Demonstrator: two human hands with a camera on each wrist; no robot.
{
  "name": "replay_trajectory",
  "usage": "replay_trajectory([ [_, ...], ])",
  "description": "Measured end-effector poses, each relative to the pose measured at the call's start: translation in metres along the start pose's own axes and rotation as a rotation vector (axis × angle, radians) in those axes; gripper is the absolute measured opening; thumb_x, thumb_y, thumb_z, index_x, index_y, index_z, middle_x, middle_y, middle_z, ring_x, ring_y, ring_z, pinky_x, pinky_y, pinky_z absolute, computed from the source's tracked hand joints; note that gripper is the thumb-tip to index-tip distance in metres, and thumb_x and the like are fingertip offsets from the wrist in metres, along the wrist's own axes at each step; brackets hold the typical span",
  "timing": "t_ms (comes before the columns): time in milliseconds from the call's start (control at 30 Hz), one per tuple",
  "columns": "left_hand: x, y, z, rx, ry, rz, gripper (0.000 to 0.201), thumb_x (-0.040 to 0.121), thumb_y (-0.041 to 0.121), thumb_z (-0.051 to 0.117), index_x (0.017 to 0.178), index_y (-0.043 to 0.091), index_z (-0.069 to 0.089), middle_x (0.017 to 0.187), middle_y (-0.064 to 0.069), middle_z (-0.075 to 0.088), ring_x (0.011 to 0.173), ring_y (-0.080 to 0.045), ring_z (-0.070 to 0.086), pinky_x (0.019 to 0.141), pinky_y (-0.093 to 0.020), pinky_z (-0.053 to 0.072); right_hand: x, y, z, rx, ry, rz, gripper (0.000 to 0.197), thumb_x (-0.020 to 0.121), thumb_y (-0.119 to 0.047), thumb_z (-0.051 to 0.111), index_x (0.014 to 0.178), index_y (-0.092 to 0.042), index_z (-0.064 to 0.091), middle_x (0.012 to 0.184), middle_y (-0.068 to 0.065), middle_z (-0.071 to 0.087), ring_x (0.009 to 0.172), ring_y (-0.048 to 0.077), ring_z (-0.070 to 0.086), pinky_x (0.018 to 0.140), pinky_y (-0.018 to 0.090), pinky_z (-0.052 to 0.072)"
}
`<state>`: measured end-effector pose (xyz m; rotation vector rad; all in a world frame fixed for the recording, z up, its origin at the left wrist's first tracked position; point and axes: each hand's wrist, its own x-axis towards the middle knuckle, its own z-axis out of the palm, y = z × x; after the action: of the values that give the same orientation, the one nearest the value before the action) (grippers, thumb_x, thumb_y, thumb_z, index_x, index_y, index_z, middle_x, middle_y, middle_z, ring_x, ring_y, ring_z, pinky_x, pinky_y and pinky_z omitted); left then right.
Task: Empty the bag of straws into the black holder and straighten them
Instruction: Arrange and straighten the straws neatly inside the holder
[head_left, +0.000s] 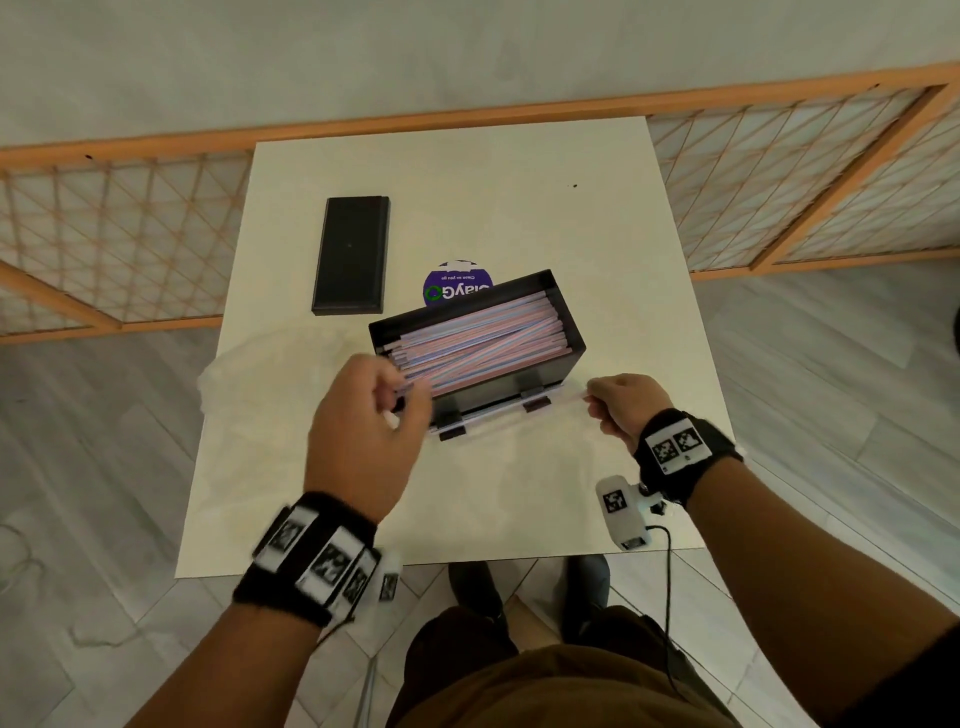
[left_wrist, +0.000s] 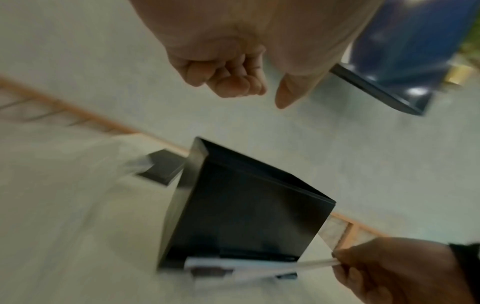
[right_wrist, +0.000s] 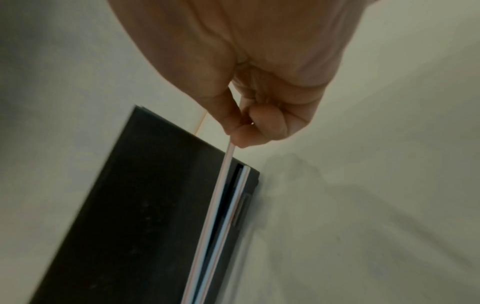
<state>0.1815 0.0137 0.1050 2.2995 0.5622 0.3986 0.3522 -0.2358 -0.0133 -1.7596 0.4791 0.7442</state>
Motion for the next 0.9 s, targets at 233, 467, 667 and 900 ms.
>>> replay_trajectory([
  [233, -0.032, -0.080, 0.042, -0.039, -0.378, -0.590, 0.027, 0.096, 0.042, 0.063, 0.095, 0.015, 0.061, 0.089, 0.007, 0.063, 0.090, -0.019, 0.063, 0.070, -0.026, 0.042, -0.049, -0.032, -0.028, 0.096, -0.027, -0.092, 0.013, 0.095, -0.013, 0.064, 0.097, -0.002, 0.069, 0.082, 0.008, 0.069, 0.059, 0.014, 0.055, 0.047, 0.025, 0.039],
  [467, -0.001, -0.096, 0.097, -0.282, -0.364, -0.789, 0.044, 0.092, 0.057, 0.065, 0.072, 0.018, 0.070, 0.080, -0.002, 0.075, 0.086, -0.025, 0.074, 0.083, -0.039, 0.056, -0.058, -0.095, -0.002, 0.214, 0.021, -0.210, 0.010, 0.095, -0.017, 0.065, 0.099, -0.009, 0.071, 0.082, 0.004, 0.071, 0.056, 0.010, 0.055, 0.046, 0.024, 0.037],
  [667, 0.007, -0.108, 0.108, -0.228, -0.402, -0.827, 0.046, 0.095, 0.046, 0.065, 0.060, 0.016, 0.064, 0.065, 0.000, 0.065, 0.084, -0.033, 0.071, 0.069, -0.031, 0.049, -0.052, -0.104, 0.028, 0.033, 0.089, -0.251, 0.012, 0.088, -0.019, 0.064, 0.085, -0.012, 0.073, 0.081, 0.007, 0.072, 0.060, 0.016, 0.057, 0.050, 0.027, 0.039],
  [900, 0.003, -0.114, 0.110, -0.348, -0.387, -0.936, 0.045, 0.078, 0.061, 0.079, 0.071, 0.017, 0.074, 0.072, -0.001, 0.071, 0.073, -0.019, 0.066, 0.064, -0.030, 0.045, -0.056, -0.096, 0.039, -0.388, 0.210, -0.563, 0.020, 0.097, -0.025, 0.056, 0.110, -0.020, 0.070, 0.098, -0.007, 0.071, 0.081, 0.015, 0.068, 0.073, 0.028, 0.056],
])
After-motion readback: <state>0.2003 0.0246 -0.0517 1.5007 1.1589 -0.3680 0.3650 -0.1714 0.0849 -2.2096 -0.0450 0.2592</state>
